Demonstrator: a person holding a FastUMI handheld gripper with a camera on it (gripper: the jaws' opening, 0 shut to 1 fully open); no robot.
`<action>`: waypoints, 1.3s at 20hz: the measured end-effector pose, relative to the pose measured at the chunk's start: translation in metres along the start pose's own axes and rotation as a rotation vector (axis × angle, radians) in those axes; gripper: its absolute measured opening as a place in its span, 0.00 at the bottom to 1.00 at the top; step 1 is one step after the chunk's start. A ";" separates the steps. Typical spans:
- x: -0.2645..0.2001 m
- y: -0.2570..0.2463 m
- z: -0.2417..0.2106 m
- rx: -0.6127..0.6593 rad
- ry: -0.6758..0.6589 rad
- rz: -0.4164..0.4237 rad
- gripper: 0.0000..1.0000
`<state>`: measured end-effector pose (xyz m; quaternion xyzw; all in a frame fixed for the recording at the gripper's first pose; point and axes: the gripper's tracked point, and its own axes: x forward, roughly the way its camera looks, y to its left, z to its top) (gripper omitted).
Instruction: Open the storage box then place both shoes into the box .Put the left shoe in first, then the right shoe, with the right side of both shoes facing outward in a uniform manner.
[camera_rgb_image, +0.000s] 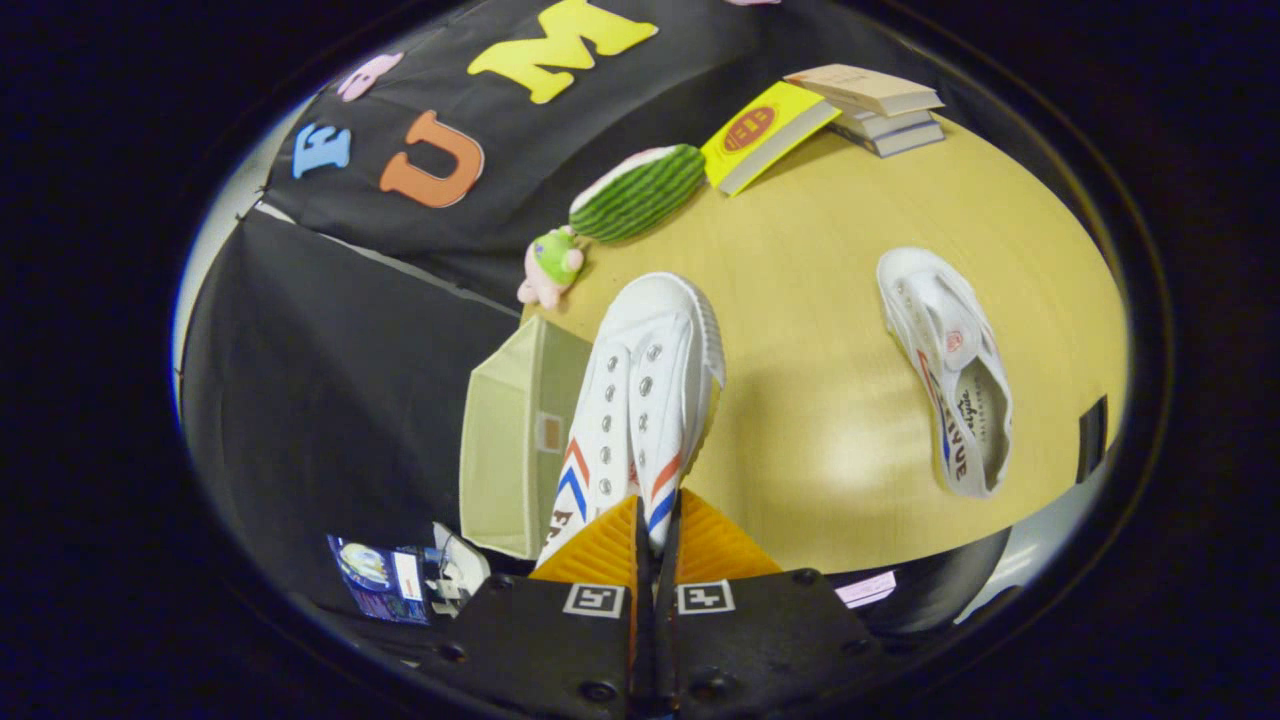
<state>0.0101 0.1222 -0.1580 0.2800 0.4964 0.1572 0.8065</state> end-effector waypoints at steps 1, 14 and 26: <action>-0.007 0.018 -0.001 -0.026 -0.008 0.011 0.06; 0.101 0.207 -0.026 -0.135 0.106 0.080 0.06; 0.211 0.191 -0.042 -0.120 0.245 -0.012 0.21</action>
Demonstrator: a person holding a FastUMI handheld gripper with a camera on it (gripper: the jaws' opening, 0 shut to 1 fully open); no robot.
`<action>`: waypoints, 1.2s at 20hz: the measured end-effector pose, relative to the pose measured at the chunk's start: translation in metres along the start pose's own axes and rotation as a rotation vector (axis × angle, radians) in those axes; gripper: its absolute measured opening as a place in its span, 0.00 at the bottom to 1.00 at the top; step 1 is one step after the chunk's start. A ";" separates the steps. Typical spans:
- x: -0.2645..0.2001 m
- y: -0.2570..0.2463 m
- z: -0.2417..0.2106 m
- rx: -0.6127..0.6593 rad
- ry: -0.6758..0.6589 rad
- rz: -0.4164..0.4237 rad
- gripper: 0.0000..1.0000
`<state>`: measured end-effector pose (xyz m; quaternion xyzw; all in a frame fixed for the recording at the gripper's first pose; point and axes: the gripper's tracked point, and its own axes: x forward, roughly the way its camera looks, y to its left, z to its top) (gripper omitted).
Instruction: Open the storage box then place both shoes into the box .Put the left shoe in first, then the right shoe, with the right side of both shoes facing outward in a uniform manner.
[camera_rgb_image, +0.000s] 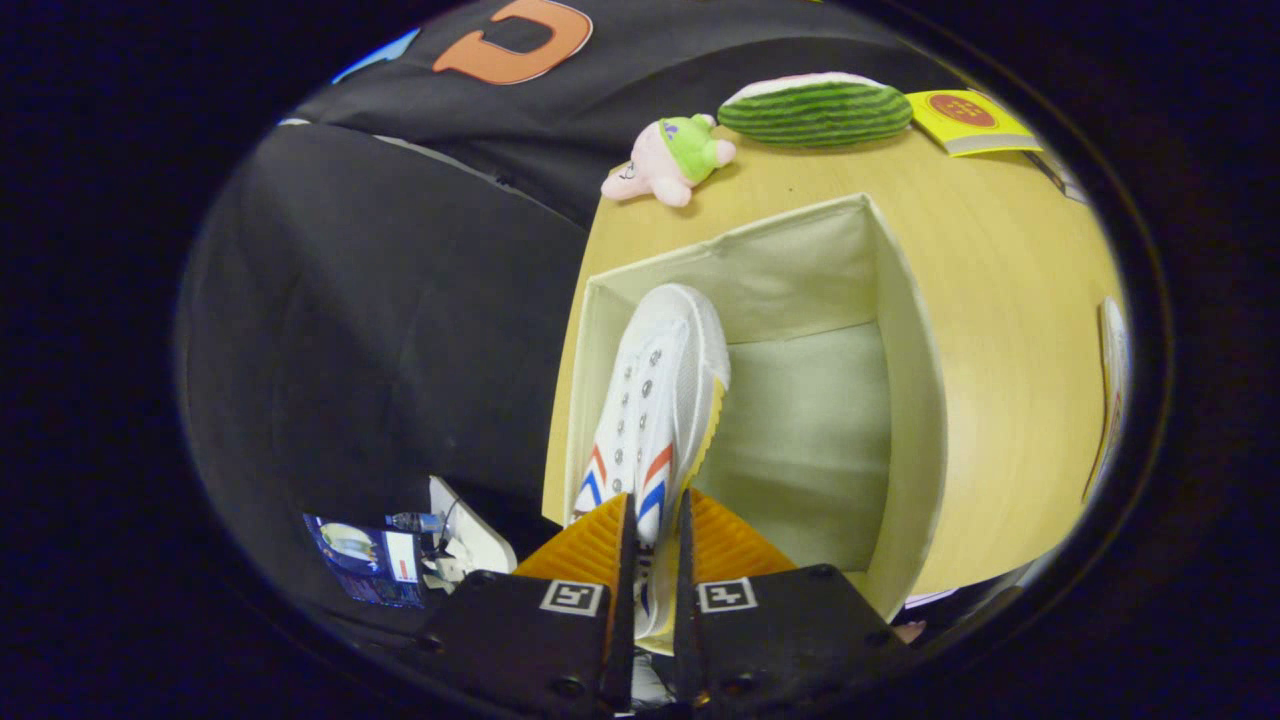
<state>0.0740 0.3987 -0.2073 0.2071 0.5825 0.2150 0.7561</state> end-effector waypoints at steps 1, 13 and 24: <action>0.001 0.007 0.004 -0.007 -0.008 0.027 0.29; -0.075 0.004 0.016 -0.229 -0.230 -0.026 0.81; -0.231 -0.137 0.013 -0.336 -0.377 -0.291 0.82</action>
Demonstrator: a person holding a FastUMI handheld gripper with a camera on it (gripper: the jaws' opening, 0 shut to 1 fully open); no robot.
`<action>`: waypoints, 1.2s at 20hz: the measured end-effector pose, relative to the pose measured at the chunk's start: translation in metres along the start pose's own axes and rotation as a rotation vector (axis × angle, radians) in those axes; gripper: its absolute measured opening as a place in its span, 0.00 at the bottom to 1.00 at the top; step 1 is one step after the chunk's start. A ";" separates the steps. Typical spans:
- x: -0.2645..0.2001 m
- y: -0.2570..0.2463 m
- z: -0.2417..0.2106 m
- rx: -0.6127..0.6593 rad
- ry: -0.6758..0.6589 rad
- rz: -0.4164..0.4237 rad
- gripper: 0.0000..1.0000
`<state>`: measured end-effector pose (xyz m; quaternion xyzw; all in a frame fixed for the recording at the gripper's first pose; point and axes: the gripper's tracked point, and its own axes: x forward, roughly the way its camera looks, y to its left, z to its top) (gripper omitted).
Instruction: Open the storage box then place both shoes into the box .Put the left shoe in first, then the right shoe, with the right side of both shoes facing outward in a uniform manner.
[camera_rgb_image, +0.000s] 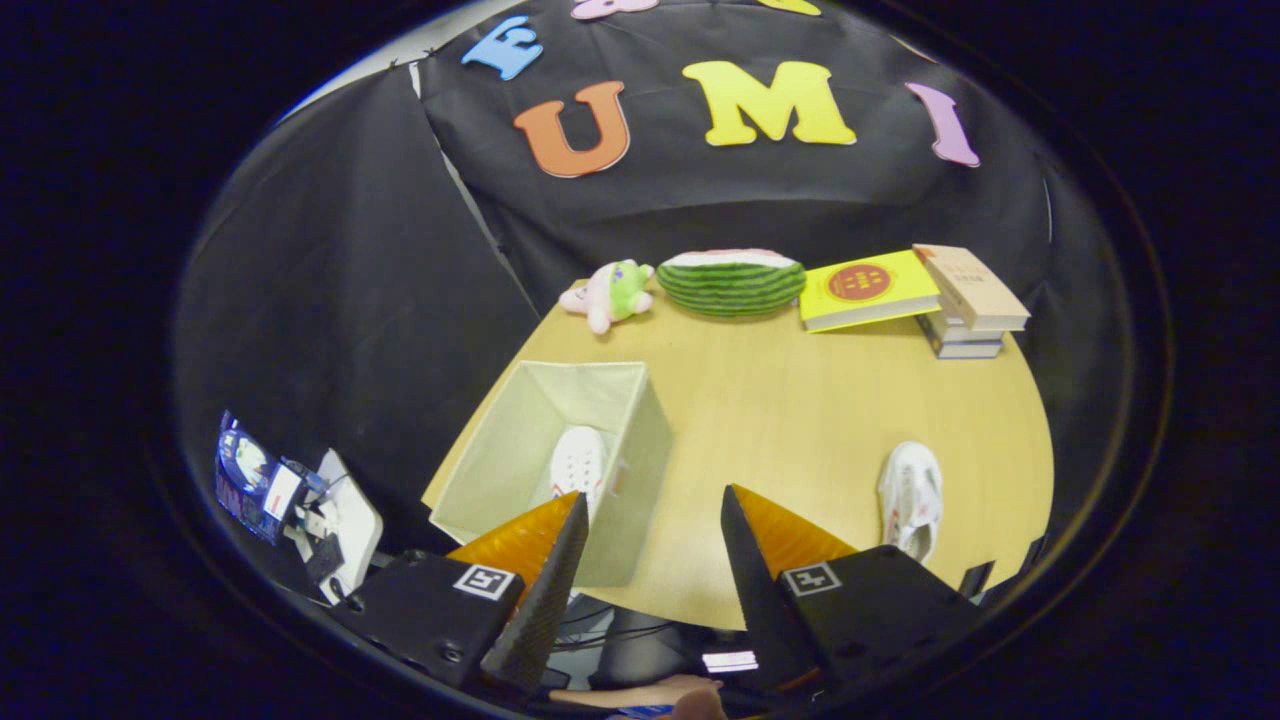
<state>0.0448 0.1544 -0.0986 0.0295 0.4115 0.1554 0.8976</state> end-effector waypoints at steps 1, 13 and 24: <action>-0.005 -0.022 -0.006 0.006 0.008 -0.029 0.82; 0.020 -0.237 -0.106 0.128 0.234 -0.271 0.83; 0.085 -0.305 -0.130 0.193 0.365 -0.244 0.82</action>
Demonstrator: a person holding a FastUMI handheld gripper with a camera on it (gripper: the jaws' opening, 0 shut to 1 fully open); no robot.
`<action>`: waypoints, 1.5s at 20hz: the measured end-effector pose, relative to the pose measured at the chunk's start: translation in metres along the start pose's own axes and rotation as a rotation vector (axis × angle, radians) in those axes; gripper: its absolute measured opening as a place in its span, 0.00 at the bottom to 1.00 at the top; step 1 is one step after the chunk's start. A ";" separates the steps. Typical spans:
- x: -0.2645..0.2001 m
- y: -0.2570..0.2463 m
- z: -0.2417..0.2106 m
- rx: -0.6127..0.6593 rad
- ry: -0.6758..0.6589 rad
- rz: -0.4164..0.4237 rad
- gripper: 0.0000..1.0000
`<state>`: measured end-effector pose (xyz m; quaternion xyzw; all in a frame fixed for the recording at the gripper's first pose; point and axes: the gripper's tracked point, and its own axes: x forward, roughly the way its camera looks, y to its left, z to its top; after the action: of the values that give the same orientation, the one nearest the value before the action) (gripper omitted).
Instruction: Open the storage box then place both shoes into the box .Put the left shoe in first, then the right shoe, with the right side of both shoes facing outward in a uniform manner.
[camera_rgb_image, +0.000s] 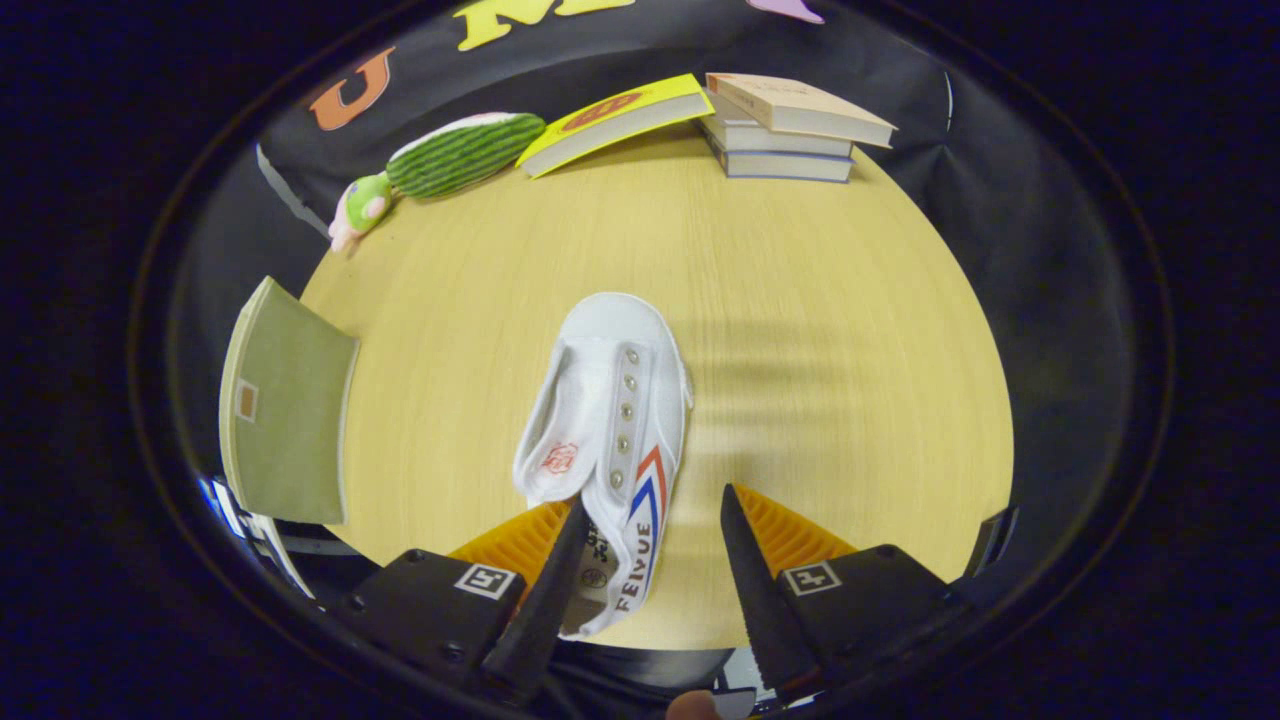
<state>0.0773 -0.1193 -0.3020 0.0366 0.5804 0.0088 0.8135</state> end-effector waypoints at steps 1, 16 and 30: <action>0.006 0.001 0.000 0.008 0.014 0.012 0.82; 0.034 0.006 0.018 0.077 0.023 0.031 0.45; 0.017 0.038 -0.007 0.396 0.086 0.173 0.08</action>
<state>0.0772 -0.0805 -0.3180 0.2449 0.5998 -0.0341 0.7610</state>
